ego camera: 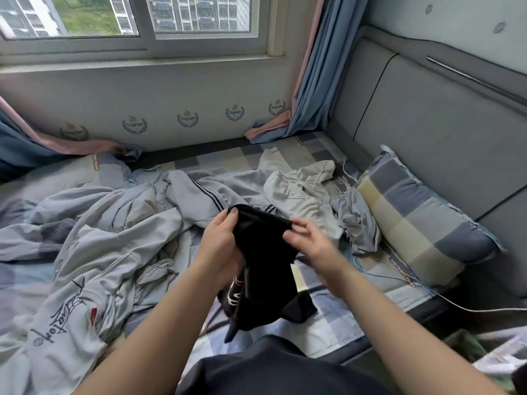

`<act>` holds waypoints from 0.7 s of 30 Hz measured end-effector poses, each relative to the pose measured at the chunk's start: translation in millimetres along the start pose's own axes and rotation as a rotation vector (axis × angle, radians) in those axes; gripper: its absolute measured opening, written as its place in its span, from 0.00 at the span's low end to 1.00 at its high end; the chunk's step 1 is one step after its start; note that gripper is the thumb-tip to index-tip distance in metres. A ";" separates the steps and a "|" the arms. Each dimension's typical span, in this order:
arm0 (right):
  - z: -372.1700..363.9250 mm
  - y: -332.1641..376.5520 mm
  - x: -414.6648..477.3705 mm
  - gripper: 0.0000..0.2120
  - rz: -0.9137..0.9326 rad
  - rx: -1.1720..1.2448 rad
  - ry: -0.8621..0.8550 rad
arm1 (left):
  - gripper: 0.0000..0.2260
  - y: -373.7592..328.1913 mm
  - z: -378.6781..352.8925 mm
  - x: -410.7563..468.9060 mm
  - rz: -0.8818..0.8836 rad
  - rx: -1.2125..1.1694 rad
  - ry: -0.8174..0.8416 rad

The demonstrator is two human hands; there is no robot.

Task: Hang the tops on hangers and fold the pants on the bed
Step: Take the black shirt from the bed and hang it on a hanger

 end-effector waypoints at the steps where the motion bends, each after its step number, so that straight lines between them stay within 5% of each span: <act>1: -9.5 -13.0 -5.1 0.23 0.006 -0.040 0.045 | 0.12 -2.4 -5.4 -1.1 0.002 -0.004 0.032; 4: -31.8 -42.0 -10.1 0.29 0.055 -0.110 0.061 | 0.11 -7.1 -18.3 -1.4 0.004 0.017 0.103; 9: -2.5 -49.6 2.3 0.02 0.114 -0.391 -0.204 | 0.12 -24.2 -15.7 3.2 -0.085 0.025 0.119; 21: 9.4 46.6 9.3 0.05 0.092 0.141 -0.268 | 0.12 16.3 -5.1 -4.8 -0.180 0.504 0.136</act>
Point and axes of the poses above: each hand's wrist, its own x-axis towards the middle knuckle, its own z-axis out of the back of the hand, y = z × x, the point moved 4 cm from there along x, towards the middle knuckle, and after that the axes turned 3 degrees about y, right-handed, at the moved point
